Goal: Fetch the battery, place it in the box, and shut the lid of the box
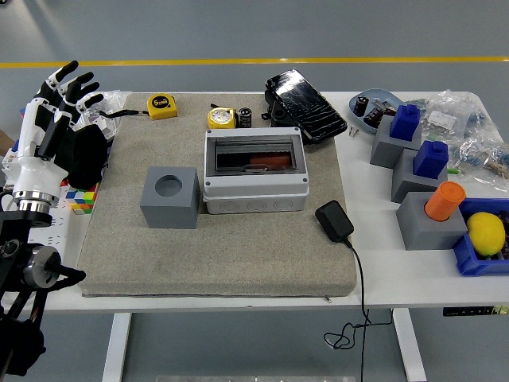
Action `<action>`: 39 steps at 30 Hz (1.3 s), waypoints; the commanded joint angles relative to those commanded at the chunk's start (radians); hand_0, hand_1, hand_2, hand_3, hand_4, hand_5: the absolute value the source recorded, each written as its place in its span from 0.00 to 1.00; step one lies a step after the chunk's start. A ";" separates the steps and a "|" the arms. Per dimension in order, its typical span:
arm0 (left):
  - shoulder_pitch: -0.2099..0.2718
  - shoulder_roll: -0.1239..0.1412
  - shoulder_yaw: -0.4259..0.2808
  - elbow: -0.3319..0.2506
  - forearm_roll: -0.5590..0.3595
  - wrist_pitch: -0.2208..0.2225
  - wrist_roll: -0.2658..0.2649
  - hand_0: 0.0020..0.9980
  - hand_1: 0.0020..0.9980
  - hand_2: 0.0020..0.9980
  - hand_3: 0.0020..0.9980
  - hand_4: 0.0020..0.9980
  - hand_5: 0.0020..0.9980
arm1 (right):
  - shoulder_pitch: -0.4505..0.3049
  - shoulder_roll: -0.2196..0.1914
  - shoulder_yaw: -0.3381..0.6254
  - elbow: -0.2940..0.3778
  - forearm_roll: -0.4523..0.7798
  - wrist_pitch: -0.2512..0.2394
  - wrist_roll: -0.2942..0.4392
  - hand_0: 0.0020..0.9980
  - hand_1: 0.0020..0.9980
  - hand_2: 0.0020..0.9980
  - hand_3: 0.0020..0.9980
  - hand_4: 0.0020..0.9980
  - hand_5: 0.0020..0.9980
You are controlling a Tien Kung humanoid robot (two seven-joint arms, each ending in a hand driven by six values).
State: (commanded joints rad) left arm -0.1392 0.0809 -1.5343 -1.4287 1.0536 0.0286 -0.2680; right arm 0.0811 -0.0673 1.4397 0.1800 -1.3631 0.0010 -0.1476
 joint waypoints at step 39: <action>-0.018 0.023 -0.043 -0.010 0.019 -0.009 0.017 0.61 0.71 0.73 0.77 1.00 0.52 | 0.022 -0.005 -0.023 0.000 0.005 0.005 0.004 0.65 0.65 0.68 0.59 1.00 0.59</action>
State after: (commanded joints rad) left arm -0.1567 0.1041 -1.5772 -1.4391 1.0727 0.0195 -0.2512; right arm 0.1034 -0.0726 1.4164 0.1800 -1.3578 0.0057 -0.1440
